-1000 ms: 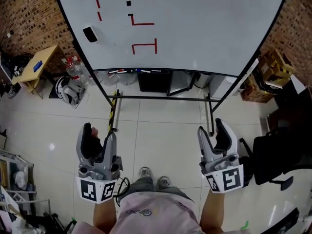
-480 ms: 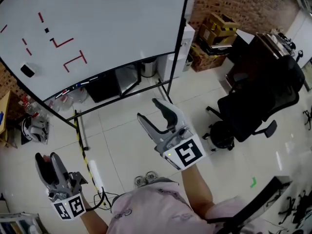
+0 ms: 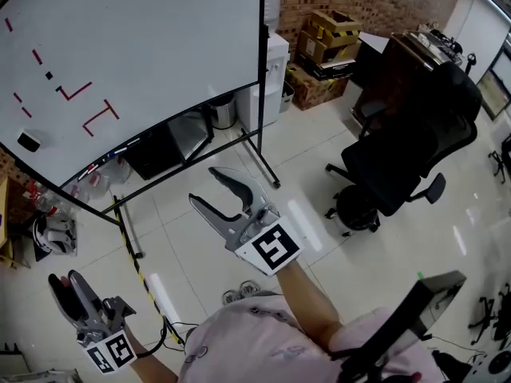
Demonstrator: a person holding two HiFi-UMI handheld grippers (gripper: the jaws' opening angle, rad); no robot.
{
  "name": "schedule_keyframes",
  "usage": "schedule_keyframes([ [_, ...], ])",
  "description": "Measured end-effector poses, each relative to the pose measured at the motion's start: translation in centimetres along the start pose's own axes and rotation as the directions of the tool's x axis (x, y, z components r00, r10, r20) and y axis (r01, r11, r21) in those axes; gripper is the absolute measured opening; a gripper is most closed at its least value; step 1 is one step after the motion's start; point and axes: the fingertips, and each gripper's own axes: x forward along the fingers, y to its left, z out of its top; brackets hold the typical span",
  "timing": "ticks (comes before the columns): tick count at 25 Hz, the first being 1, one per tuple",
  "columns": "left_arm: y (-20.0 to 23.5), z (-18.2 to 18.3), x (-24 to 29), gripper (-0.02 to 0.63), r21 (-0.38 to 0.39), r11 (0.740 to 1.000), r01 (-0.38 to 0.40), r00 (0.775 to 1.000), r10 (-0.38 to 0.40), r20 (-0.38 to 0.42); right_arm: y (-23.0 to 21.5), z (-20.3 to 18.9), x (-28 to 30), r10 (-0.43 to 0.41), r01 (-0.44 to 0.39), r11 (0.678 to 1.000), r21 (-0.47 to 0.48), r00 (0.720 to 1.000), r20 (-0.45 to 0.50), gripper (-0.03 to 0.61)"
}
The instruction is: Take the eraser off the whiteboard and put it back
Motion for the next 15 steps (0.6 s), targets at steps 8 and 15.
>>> schedule_keyframes([
  [8,0.4,1.0,-1.3,0.298,-0.005,1.0,-0.014,1.0,0.014,0.017,0.4,0.6,-0.2,0.024,-0.025,0.999,0.027,0.999,0.033,0.179],
  [15,0.6,2.0,-1.5,0.298,0.009,1.0,-0.023,0.999,0.022,0.03,0.2,-0.1,-0.4,0.006,-0.006,1.0,0.017,1.0,0.015,0.15],
])
